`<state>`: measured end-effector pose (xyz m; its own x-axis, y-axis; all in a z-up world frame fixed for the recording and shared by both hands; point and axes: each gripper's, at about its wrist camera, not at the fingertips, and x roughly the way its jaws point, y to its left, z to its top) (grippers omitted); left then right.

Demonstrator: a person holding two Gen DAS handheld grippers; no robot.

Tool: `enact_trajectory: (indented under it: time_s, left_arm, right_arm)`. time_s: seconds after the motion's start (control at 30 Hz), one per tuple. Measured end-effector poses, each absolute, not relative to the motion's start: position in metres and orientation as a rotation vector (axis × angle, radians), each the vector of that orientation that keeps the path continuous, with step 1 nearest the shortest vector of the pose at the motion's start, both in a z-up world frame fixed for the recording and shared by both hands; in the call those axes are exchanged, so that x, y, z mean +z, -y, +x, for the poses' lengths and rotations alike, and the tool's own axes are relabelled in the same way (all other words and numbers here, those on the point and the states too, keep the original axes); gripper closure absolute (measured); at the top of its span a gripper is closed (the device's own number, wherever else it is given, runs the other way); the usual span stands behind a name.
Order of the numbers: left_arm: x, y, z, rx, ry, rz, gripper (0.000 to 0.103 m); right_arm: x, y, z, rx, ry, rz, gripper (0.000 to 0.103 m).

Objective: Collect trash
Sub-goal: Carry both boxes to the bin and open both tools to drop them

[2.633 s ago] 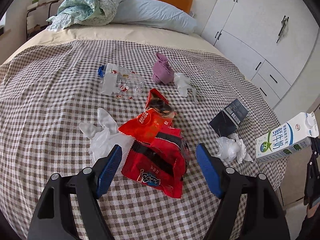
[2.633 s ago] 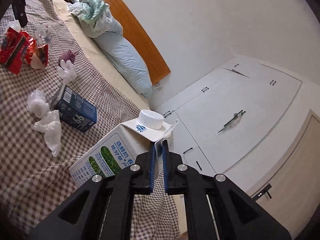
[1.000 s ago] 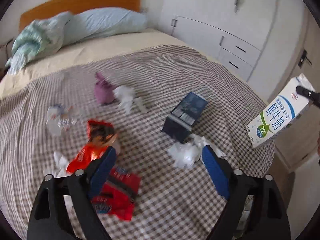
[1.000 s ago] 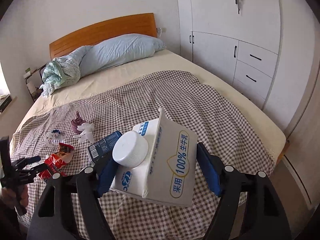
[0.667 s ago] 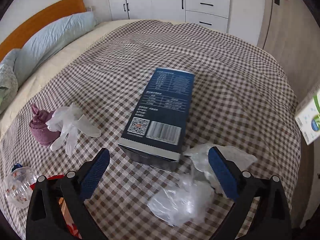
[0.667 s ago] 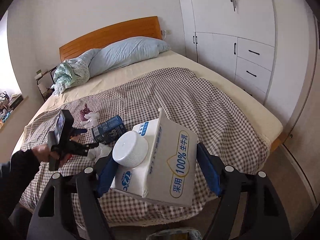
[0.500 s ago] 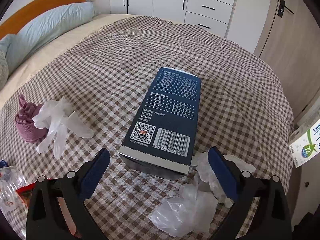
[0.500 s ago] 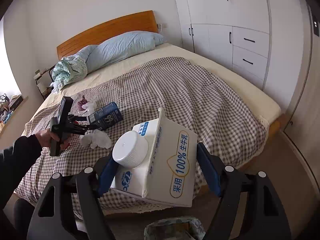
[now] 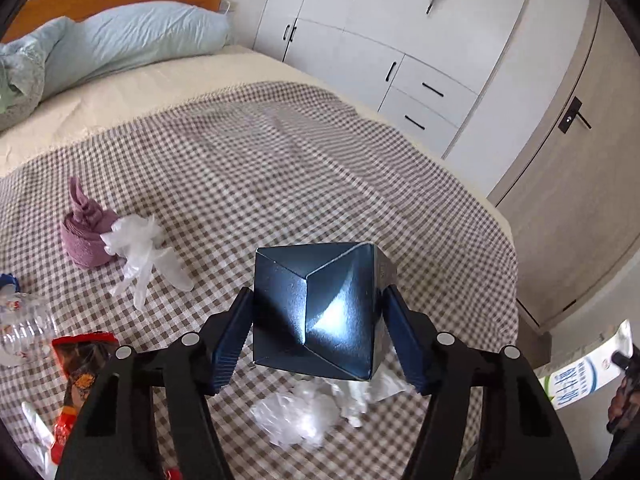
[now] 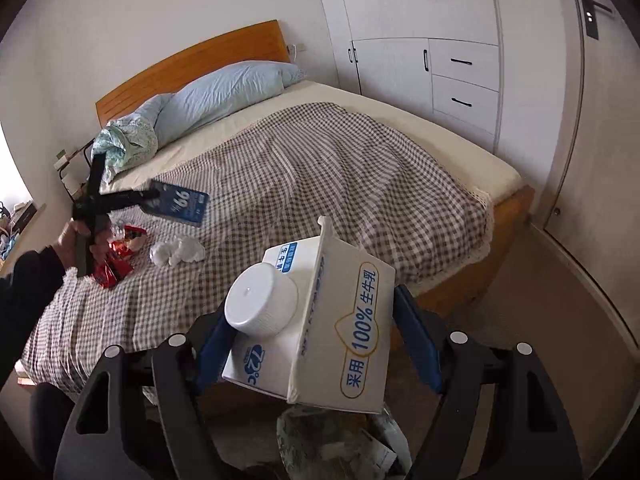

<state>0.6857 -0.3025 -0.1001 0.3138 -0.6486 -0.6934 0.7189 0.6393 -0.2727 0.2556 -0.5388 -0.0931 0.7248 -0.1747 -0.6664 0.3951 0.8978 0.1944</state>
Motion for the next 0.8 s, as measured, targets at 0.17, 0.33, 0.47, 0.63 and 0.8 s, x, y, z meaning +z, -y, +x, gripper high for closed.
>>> enact_trajectory:
  time_s: [0.17, 0.33, 0.47, 0.63, 0.8]
  left_arm:
    - [-0.042, 0.314, 0.623, -0.832, -0.811, 0.172, 0.041]
    - [-0.007, 0.327, 0.532, -0.88, -0.774, 0.241, 0.041]
    - [-0.021, 0.344, 0.458, -0.966, -0.81, 0.271, 0.041]
    - [-0.07, 0.364, 0.402, -1.006, -0.895, 0.327, 0.041]
    - [-0.115, 0.382, 0.377, -0.988, -0.994, 0.36, 0.041]
  right_arm:
    - [-0.165, 0.524, 0.22, -0.337, -0.849, 0.396, 0.03]
    - [-0.249, 0.502, 0.193, -0.375, -0.919, 0.368, 0.03]
    - [-0.314, 0.492, 0.185, -0.375, -0.978, 0.344, 0.03]
    - [-0.372, 0.482, 0.179, -0.376, -0.985, 0.361, 0.03]
    - [-0.425, 0.459, 0.182, -0.278, -1.042, 0.32, 0.03]
